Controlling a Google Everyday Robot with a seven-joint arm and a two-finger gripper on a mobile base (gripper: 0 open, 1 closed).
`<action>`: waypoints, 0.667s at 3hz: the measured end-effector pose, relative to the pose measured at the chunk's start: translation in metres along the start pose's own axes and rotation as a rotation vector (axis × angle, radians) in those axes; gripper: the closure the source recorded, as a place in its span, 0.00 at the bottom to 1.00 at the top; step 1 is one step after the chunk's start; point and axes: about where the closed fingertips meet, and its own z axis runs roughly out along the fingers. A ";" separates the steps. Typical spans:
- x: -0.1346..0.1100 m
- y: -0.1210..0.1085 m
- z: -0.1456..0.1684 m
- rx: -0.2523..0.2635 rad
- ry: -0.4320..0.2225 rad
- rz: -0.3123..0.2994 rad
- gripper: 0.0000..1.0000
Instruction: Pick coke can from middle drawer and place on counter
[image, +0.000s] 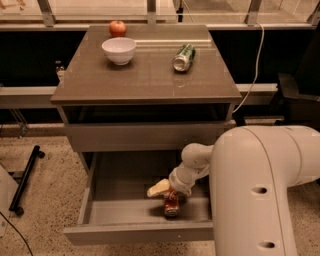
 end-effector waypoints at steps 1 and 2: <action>0.005 -0.006 0.014 0.009 0.038 0.035 0.18; 0.011 -0.008 0.021 0.024 0.064 0.052 0.41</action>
Offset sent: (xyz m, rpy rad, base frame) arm -0.0137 -0.0026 -0.0285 -0.0679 0.0993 -0.0336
